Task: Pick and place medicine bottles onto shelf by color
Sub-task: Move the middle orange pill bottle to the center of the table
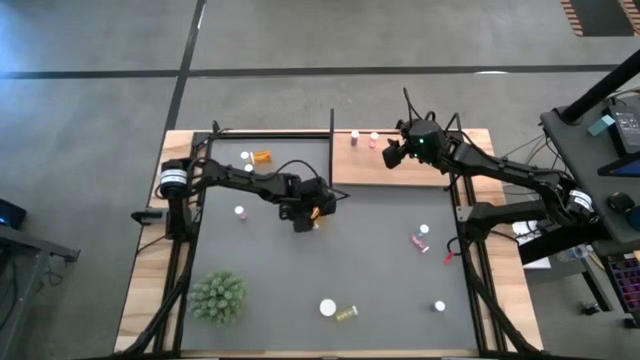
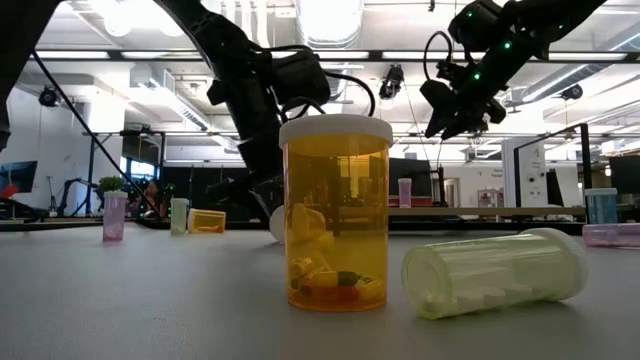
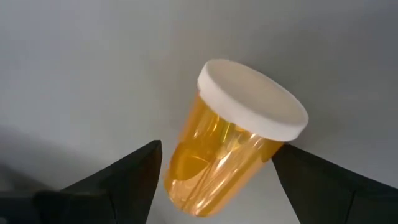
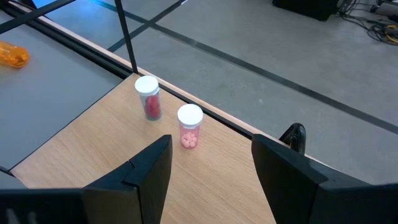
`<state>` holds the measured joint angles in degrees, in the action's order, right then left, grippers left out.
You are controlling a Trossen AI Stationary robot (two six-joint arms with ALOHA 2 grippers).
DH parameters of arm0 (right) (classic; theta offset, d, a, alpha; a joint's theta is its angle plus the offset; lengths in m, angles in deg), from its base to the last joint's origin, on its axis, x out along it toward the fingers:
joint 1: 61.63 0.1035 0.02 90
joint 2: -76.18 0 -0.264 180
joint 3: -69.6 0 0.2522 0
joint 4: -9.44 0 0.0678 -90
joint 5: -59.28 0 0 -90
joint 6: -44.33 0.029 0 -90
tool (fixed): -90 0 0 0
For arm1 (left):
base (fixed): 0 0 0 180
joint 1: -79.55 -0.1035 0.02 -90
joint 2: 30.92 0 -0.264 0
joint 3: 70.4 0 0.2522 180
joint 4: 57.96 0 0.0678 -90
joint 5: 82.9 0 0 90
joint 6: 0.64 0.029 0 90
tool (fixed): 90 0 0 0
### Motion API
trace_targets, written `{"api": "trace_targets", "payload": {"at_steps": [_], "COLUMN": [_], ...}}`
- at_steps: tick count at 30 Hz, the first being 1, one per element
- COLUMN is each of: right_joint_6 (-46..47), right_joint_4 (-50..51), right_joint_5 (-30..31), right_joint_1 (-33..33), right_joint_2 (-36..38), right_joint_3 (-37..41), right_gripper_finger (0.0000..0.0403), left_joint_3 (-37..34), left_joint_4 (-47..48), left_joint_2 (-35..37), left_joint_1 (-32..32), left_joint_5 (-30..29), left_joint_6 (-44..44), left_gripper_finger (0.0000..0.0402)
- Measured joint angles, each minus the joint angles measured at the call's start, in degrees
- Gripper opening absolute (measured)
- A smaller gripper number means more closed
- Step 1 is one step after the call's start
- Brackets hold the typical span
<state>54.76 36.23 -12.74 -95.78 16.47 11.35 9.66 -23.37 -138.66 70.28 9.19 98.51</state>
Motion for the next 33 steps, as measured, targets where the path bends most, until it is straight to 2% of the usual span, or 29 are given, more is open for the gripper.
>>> {"api": "trace_targets", "payload": {"at_steps": [6, 13, 16, 22, 33], "right_joint_6": [0.0, -0.02, -0.03, -0.04, 0.01], "right_joint_4": [0.0, 0.0, 0.0, 0.0, 0.0], "right_joint_5": [0.02, 0.0, 0.01, 0.01, 0.0], "right_joint_1": [0.0, 0.0, 0.0, 0.0, 0.0], "right_joint_2": [0.0, 0.0, 0.0, 0.0, 0.0], "right_joint_3": [0.0, 0.0, 0.0, 0.0, 0.0], "right_gripper_finger": [0.0212, 0.0212, 0.0212, 0.0212, 0.0212], "left_joint_3": [-0.02, -0.02, 0.02, -0.05, -0.15], "left_joint_4": [-0.86, -1.5, -1.97, -9.43, -26.29], "left_joint_2": [-0.08, -0.22, -0.22, 0.7, 4.83], "left_joint_1": [-0.04, -0.11, -0.09, -0.11, -0.15], "left_joint_5": [-0.02, -0.28, -0.26, -0.46, -0.39], "left_joint_6": [1.82, 1.71, -2.29, -24.61, -76.47], "left_gripper_finger": [0.0268, 0.0188, 0.0165, 0.0169, 0.0177]}}
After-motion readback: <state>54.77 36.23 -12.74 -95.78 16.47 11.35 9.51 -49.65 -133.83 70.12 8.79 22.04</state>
